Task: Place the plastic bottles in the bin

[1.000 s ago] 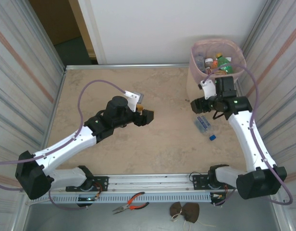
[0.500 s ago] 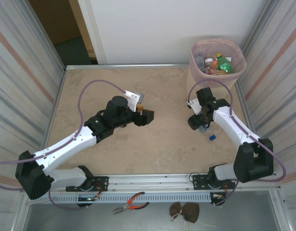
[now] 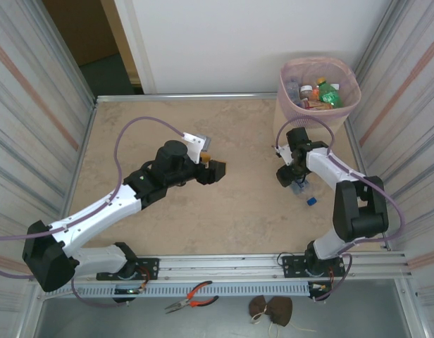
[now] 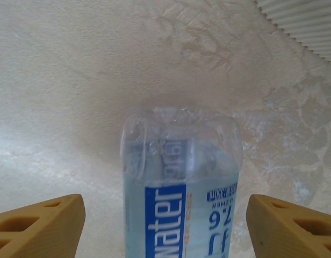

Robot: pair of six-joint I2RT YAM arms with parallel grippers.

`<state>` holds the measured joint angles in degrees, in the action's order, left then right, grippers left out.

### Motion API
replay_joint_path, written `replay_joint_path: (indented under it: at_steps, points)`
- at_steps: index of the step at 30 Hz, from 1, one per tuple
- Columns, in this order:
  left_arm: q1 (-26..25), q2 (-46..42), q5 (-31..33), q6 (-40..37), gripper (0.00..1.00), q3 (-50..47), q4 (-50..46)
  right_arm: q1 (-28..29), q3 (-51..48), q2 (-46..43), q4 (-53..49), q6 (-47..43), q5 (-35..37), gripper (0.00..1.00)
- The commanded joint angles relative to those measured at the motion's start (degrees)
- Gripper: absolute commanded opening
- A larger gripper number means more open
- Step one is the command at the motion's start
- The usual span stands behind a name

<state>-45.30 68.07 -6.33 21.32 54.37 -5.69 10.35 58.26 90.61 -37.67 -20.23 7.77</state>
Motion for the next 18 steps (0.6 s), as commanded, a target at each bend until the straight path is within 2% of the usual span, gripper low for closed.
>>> replay_joint_path:
  at_steps: [1,8,18]
  points:
    - [0.56,-0.07,-0.23,0.62,0.73,1.01,1.49,-0.82,2.04,3.07,0.64,-0.43,-1.04,0.74]
    - [0.55,-0.13,0.09,0.58,0.73,0.82,1.32,-1.03,2.77,5.59,0.57,-0.76,-1.48,0.68]
    - [0.65,-0.27,0.18,0.71,0.73,0.64,1.38,-0.26,2.34,2.33,-0.63,-1.04,-1.26,0.56]
